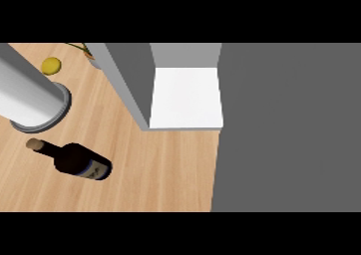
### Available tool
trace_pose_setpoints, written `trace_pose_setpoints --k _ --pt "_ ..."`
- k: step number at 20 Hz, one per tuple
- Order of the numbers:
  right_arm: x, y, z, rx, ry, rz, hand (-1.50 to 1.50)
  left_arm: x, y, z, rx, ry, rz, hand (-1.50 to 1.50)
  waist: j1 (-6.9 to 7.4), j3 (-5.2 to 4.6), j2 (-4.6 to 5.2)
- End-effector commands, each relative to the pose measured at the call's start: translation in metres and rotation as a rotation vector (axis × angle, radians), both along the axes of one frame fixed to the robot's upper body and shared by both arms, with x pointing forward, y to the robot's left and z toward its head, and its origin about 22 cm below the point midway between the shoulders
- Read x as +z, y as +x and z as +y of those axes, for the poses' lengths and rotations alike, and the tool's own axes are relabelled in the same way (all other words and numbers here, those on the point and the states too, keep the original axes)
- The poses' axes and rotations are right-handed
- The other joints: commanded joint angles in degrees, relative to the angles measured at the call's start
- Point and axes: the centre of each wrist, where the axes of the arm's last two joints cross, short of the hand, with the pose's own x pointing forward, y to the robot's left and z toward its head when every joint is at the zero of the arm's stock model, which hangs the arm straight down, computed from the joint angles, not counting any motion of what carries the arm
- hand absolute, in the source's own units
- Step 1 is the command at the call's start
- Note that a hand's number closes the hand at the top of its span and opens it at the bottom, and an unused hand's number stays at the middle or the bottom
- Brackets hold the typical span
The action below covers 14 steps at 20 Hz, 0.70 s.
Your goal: Pick up the wine, place it into the cabinet and close the cabinet
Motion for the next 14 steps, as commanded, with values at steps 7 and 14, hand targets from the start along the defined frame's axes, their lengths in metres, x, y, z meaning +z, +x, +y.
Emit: trace_pose_setpoints --k 7,14 --pt "0.034 -0.040 -0.009 0.025 0.035 -0.070 -1.50 -0.028 0.026 0.039 0.054 0.035 0.023 -1.50 -0.32 0.00 0.15" --pt "0.038 -0.045 -0.006 0.032 0.048 -0.075 -1.50 -0.055 0.035 0.069 0.088 0.057 0.087 -1.50 -0.53 -0.06 0.09"
